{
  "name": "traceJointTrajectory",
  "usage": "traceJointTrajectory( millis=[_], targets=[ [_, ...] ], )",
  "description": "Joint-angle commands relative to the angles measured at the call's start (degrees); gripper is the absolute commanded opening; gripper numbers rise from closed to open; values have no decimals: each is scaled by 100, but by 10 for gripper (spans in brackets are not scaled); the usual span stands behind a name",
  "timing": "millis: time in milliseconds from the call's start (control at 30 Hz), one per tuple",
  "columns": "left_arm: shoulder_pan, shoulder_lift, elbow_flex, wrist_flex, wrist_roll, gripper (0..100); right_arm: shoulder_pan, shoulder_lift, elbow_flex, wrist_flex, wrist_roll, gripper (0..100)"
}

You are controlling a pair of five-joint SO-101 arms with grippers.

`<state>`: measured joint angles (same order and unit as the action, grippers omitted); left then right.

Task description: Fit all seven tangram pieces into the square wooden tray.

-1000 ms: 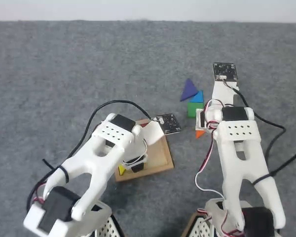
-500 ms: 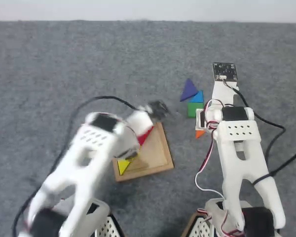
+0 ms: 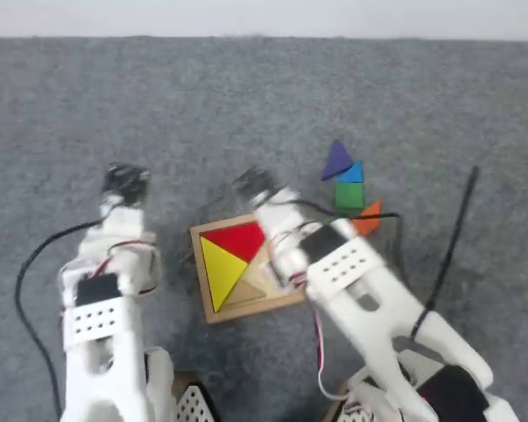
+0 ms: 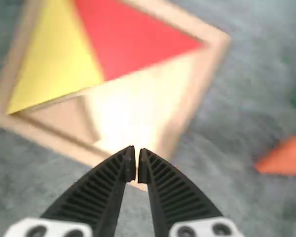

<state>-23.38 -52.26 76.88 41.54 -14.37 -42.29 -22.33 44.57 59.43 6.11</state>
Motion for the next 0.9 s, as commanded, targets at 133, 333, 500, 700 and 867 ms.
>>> traceJointTrajectory(
  millis=[133,333,500,700,867],
  targets=[
    [-352,-167,-66,-114,79,13,-453,-13,-9,-356,132,19],
    [-352,-167,-66,-114,88,13,-523,936,-97,-1095,132,19],
    [-352,-167,-66,-114,88,13,-576,1508,-484,-884,132,20],
    [-352,-167,-66,-114,88,13,-708,1736,-536,-936,132,22],
    [-352,-167,-66,-114,88,13,-1015,1780,-589,-936,132,23]
  ],
)
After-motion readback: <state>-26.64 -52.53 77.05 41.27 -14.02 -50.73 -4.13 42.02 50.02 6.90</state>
